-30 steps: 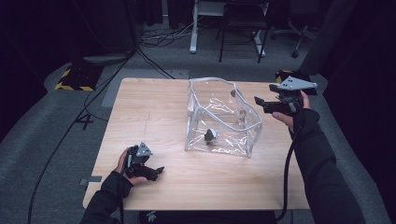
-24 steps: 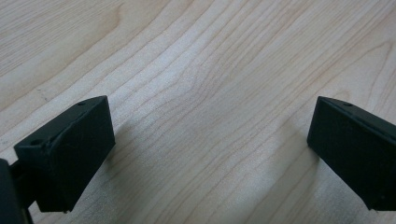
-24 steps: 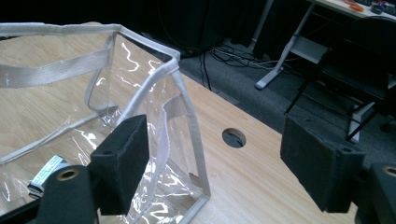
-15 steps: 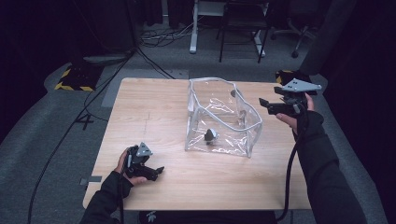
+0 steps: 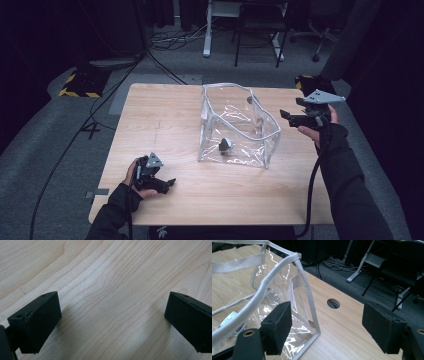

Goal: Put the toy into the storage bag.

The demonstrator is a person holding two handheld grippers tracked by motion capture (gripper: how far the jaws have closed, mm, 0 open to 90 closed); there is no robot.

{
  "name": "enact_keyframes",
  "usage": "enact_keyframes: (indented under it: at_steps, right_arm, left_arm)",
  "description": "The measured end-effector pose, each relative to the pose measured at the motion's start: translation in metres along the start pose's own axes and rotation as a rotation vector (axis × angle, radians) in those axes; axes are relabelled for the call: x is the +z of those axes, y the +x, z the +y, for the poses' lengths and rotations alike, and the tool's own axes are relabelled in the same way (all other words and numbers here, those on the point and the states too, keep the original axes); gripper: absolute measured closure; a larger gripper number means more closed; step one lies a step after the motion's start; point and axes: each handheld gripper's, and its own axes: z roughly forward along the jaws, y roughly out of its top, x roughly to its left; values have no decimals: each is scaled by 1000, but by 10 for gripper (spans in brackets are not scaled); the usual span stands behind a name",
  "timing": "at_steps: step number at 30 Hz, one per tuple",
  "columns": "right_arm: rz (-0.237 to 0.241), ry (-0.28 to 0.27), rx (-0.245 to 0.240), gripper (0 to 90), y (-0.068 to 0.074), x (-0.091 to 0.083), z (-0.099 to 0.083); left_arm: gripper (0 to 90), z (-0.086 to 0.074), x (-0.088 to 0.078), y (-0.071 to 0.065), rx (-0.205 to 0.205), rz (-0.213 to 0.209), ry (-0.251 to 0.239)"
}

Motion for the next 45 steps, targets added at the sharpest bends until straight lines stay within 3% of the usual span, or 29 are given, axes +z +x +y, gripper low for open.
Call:
enact_keyframes:
  at_steps: [16, 45]
  right_arm:
    - [-21, 44, -11, 248, 2, 5, -24]
    - [13, 108, -18, 241, 15, 11, -63]
  left_arm:
    - [10, 0, 0, 0, 0, 0, 0]
    - [10, 0, 0, 0, 0, 0, 0]
